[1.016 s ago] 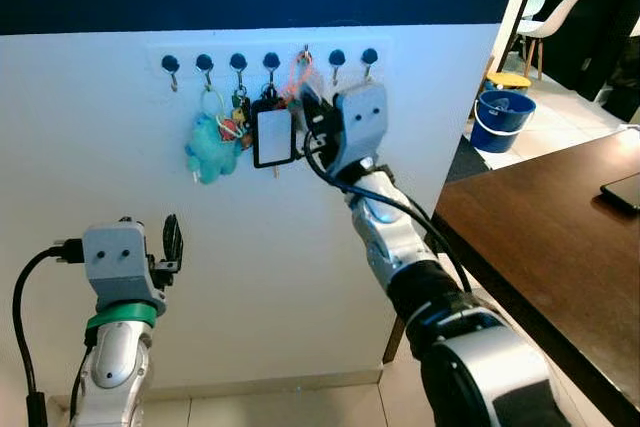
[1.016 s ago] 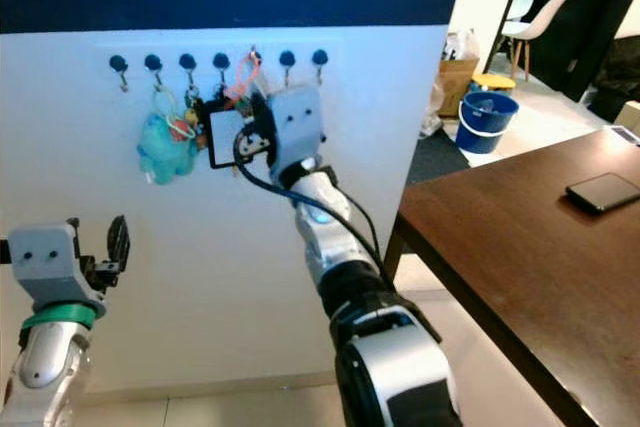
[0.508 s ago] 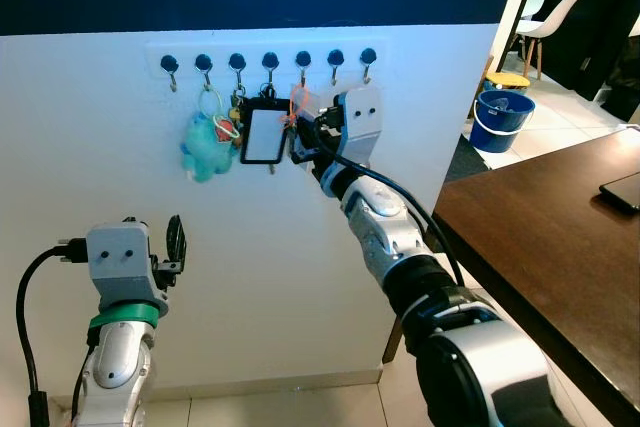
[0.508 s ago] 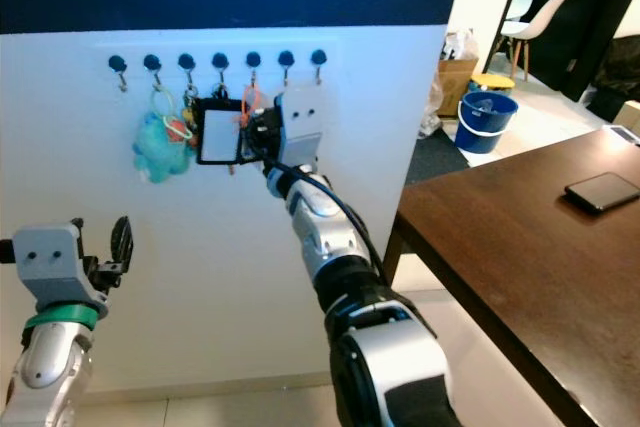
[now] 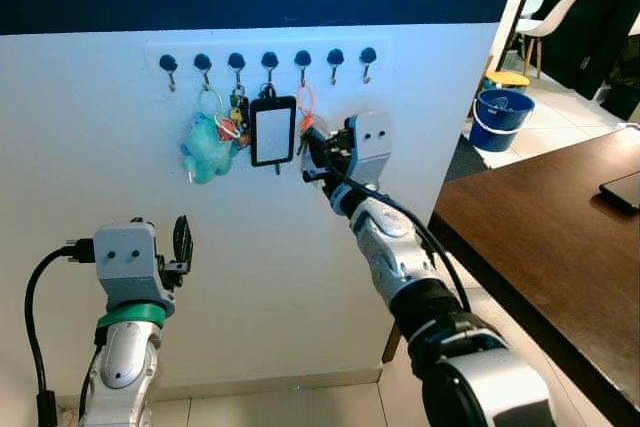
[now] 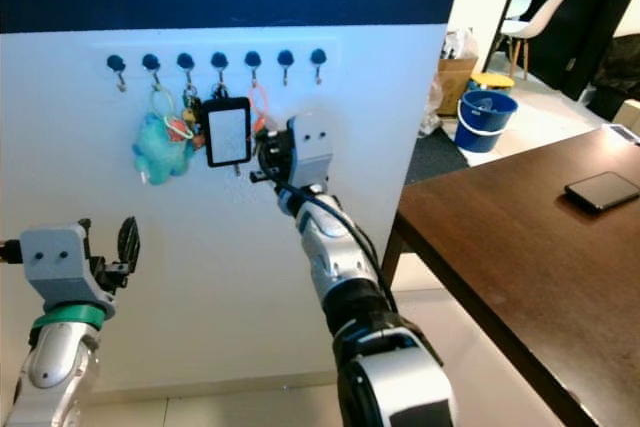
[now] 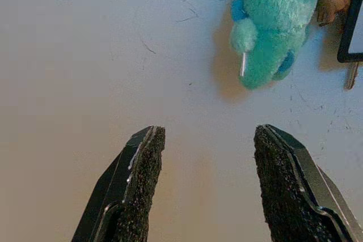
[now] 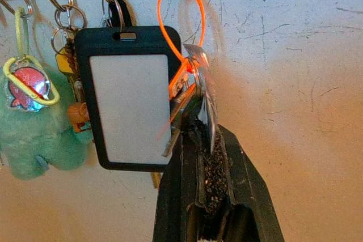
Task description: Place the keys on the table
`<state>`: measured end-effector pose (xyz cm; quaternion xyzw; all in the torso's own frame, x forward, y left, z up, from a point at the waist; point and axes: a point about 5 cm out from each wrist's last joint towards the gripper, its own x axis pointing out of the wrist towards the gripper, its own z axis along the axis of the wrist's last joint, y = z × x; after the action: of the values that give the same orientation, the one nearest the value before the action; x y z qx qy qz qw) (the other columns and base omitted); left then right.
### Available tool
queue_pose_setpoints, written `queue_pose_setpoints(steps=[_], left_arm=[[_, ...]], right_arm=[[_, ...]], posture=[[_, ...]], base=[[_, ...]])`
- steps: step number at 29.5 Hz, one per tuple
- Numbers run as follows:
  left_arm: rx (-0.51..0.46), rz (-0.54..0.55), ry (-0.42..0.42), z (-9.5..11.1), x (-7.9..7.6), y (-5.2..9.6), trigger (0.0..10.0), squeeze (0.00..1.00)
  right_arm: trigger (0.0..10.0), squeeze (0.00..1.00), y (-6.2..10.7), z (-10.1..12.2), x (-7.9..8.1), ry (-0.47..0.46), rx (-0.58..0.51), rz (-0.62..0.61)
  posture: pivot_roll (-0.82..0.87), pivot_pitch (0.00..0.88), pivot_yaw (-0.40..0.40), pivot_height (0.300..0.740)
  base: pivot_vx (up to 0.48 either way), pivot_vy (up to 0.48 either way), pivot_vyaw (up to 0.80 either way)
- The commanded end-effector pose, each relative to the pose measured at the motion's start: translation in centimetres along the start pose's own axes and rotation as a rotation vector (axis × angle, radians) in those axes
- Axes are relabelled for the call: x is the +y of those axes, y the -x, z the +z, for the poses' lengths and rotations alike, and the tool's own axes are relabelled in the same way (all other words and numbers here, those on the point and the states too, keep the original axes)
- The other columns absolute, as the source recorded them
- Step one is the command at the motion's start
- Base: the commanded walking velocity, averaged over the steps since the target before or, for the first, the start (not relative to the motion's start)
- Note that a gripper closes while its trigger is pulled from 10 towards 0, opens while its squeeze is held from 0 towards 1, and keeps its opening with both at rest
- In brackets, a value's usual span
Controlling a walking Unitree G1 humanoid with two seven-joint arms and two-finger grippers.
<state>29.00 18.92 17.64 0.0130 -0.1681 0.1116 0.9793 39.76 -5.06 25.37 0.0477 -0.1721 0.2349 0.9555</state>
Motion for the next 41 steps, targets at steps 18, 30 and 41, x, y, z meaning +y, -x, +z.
queue_pose_setpoints(steps=[18,30,41], left_arm=[[0.011,0.011,0.006,0.1,0.2,0.0,10.0,0.0],[0.01,0.003,0.004,0.2,0.2,0.0,10.0,0.0],[0.016,-0.005,0.01,0.1,0.0,-0.2,10.0,0.0]], right_arm=[[10.0,1.0,1.5,-1.7,-0.2,-0.027,0.03,-0.021],[10.0,0.0,1.8,-1.5,-1.0,0.004,0.024,-0.065],[10.0,0.0,2.0,-2.7,-1.9,-0.012,0.081,-0.106]], posture=[[-0.14,0.067,0.068,0.74],[-0.14,0.068,0.068,0.74],[-0.15,0.063,0.082,0.74]], base=[[0.0,0.0,0.0],[0.0,0.0,0.0],[0.0,0.0,0.0]])
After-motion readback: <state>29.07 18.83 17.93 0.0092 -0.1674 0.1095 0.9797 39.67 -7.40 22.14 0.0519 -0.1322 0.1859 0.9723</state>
